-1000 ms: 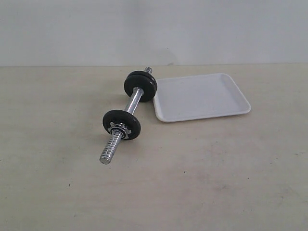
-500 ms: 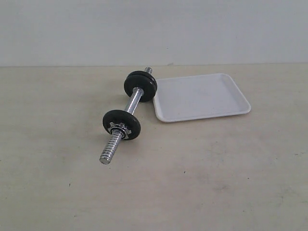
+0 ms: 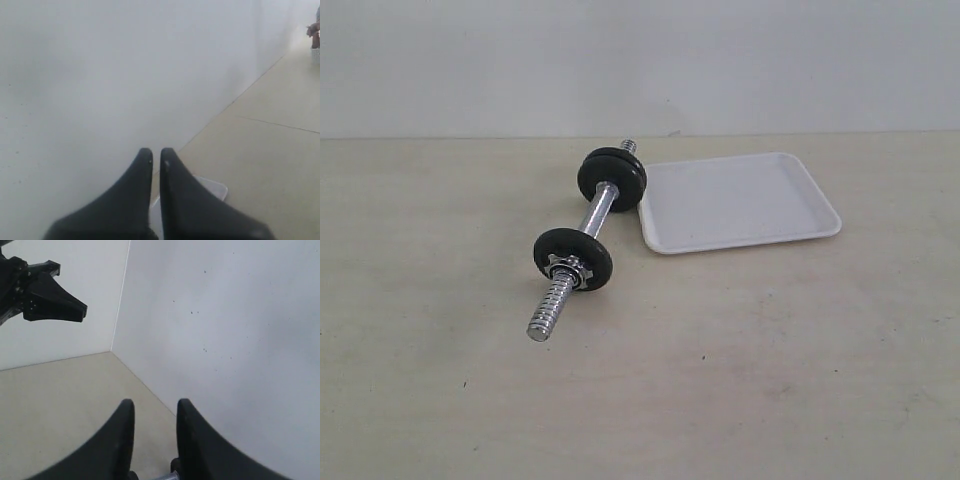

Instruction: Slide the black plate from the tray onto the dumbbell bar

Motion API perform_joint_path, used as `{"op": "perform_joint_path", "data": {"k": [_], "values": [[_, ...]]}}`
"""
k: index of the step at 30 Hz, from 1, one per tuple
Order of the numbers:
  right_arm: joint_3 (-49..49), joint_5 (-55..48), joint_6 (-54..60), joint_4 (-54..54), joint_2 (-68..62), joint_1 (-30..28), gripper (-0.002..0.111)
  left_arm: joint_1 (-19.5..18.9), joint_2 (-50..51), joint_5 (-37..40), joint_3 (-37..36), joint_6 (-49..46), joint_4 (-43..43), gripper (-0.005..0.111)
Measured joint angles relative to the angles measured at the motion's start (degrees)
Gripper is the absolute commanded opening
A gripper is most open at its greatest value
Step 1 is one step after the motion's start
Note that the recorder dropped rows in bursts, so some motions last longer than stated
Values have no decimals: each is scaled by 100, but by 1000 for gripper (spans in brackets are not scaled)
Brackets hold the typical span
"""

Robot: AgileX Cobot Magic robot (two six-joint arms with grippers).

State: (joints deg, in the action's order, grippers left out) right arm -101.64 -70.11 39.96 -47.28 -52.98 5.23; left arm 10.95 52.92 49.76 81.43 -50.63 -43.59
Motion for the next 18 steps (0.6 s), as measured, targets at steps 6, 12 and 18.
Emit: {"op": "perform_joint_path", "data": {"k": [6,12,18], "values": [[-10,0,451,341,453,0,27,0,-1101,186,-292,386,1106,4],[-10,0,1187,227,1065,0,27,0,-2614,-813,-1222,474,1156,4],[76,0,1014,780,1567,0,8,0,-3909,-1824,-2500,568,1183,4]]}}
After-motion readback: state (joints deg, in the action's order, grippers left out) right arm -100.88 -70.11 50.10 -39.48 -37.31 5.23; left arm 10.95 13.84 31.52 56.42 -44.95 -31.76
